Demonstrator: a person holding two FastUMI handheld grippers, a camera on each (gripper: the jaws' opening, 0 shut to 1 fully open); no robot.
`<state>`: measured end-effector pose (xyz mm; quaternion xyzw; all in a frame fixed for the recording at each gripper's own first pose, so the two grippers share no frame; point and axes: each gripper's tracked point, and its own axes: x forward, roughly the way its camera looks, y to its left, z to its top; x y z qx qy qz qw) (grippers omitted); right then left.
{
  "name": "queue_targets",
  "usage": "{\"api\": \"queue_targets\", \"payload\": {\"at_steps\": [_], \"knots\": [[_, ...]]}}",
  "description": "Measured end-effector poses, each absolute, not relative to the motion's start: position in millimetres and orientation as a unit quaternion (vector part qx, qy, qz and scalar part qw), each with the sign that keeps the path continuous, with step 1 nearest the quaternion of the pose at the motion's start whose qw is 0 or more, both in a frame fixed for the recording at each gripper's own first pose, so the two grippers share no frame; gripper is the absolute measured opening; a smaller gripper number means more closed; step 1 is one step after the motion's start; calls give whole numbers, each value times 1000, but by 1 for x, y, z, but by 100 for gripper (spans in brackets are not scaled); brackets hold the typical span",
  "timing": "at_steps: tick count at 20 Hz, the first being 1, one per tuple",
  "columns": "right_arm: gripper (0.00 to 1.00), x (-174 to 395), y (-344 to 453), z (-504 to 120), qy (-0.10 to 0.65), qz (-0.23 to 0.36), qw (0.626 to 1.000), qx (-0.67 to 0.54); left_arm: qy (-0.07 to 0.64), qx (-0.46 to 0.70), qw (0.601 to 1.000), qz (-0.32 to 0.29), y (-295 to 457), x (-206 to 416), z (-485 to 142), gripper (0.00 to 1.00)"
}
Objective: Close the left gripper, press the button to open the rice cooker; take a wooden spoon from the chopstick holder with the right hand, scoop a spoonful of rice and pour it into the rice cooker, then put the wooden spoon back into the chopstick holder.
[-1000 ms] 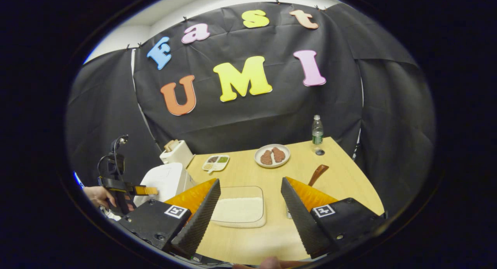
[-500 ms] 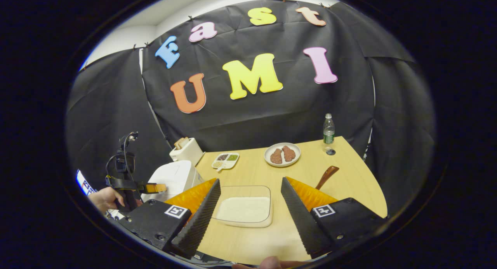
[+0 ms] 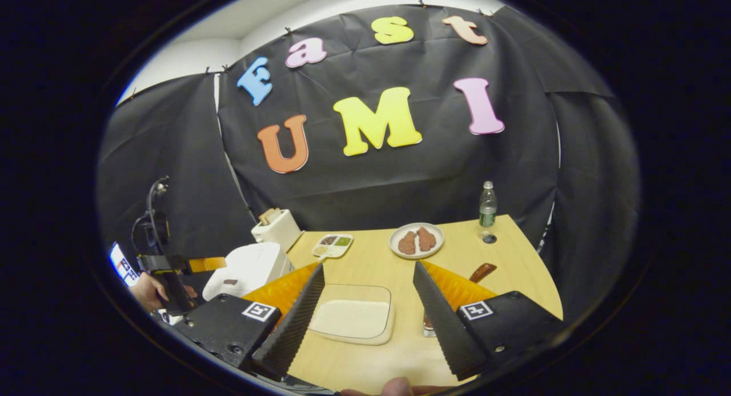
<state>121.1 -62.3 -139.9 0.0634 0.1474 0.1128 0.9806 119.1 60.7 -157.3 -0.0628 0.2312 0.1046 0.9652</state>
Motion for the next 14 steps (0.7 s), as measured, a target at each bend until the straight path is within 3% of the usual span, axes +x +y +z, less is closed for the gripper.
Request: {"api": "queue_targets", "payload": {"at_steps": [8, 14], "knots": [[100, 79, -59, -92, 64, 105, 991, 46, 68, -38, 996, 46, -14, 45, -36, 94], [99, -6, -48, -58, 10, 64, 997, 31, 23, -44, 999, 4, -33, -30, -12, 95]]}}
